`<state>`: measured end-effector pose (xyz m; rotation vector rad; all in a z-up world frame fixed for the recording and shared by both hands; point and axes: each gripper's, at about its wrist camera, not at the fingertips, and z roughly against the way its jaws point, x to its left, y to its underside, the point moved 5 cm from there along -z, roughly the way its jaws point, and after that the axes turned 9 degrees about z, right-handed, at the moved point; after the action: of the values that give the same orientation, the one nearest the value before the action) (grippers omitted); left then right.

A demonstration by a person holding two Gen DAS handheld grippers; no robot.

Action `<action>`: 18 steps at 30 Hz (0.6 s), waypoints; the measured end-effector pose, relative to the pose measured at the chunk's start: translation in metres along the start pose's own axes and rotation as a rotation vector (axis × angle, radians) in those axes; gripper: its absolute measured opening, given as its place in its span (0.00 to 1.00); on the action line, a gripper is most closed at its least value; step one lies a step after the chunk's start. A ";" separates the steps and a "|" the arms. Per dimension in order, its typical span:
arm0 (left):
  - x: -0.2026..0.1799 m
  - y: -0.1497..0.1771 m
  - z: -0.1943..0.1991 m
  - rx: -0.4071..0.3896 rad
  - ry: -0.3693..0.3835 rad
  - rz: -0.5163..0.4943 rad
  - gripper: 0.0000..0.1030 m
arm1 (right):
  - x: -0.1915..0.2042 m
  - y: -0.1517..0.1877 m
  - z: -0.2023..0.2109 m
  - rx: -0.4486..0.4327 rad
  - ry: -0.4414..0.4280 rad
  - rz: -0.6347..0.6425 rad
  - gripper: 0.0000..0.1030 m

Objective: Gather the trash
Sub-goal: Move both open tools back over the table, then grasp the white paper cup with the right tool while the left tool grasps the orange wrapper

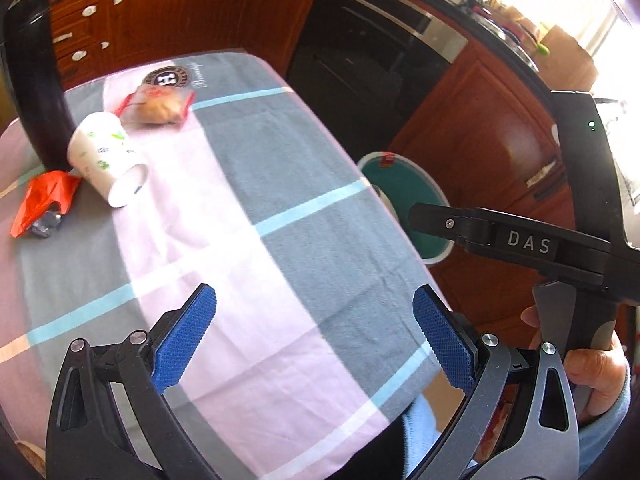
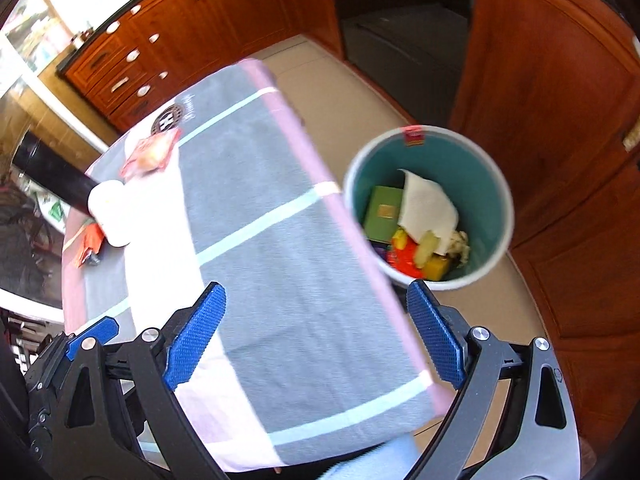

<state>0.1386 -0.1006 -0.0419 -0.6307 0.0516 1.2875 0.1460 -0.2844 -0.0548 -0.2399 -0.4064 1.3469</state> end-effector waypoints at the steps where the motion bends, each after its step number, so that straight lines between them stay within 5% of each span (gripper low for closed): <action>1: 0.015 -0.002 0.003 -0.007 -0.015 0.018 0.96 | 0.014 -0.004 -0.005 0.008 -0.008 0.020 0.85; 11: 0.165 -0.028 0.021 -0.034 -0.126 0.237 0.96 | 0.164 -0.049 -0.068 0.094 -0.066 0.272 0.85; 18: 0.236 -0.051 0.023 -0.041 -0.166 0.324 0.96 | 0.227 -0.072 -0.105 0.127 -0.094 0.360 0.85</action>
<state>0.2488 0.1091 -0.0911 -0.5627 -0.0100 1.6545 0.2926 -0.0719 -0.0884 -0.1489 -0.3652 1.7367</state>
